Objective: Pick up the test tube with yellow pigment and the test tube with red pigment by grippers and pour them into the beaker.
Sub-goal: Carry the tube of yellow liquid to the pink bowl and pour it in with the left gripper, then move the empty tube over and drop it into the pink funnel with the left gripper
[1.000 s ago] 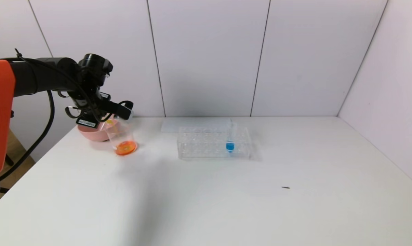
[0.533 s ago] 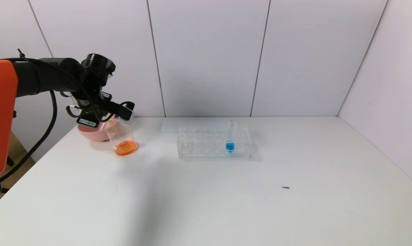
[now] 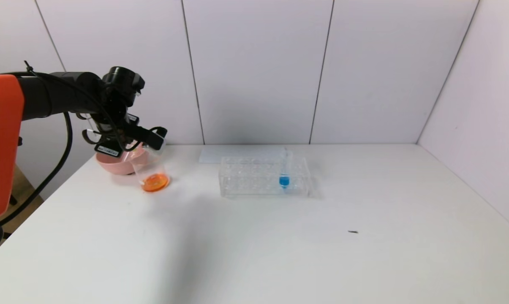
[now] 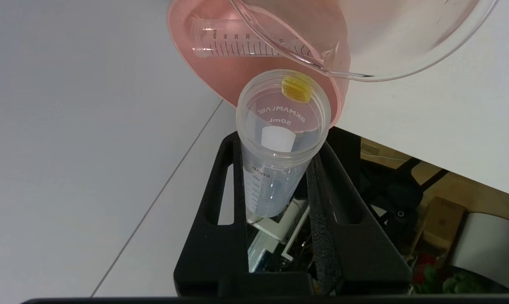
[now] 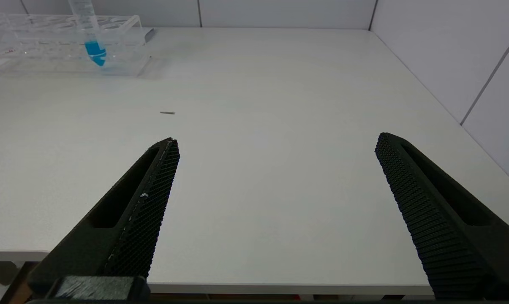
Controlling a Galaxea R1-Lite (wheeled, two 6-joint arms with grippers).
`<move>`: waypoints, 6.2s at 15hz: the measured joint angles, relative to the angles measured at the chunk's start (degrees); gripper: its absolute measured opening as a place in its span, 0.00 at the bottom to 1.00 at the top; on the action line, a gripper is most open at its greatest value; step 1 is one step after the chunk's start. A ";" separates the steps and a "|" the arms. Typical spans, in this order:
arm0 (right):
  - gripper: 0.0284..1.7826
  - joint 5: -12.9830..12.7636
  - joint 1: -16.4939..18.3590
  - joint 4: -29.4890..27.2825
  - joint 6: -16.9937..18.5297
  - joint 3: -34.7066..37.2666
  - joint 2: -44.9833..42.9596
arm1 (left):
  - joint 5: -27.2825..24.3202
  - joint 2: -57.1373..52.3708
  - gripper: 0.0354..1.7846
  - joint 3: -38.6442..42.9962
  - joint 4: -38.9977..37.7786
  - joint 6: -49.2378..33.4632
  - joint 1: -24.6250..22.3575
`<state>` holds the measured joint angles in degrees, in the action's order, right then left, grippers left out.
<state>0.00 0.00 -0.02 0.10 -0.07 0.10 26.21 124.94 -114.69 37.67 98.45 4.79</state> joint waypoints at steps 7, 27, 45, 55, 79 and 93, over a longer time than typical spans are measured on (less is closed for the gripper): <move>0.95 0.00 0.00 -0.02 0.00 0.00 0.00 | 0.46 -0.11 0.23 0.00 0.11 0.22 0.30; 0.95 0.00 0.00 0.00 0.00 -0.02 0.00 | 0.00 -1.27 0.23 0.09 0.63 -1.71 0.91; 0.95 0.00 0.00 0.00 -0.02 -0.02 0.00 | -18.88 -7.28 0.23 1.51 4.06 -36.49 -3.43; 0.95 0.00 0.00 0.00 -0.02 -0.02 0.00 | -28.14 -11.28 0.23 4.46 -0.52 -63.15 -5.61; 0.95 0.00 0.00 0.02 0.00 -0.02 0.00 | -28.32 -16.09 0.23 33.51 -48.17 -91.45 -8.78; 0.95 0.00 0.00 0.02 0.00 -0.02 0.00 | -27.59 -14.32 0.23 34.49 -53.48 -93.05 -9.75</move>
<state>0.00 0.00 0.00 0.10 -0.10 0.10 -1.38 110.62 -80.20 -15.81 5.40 -4.96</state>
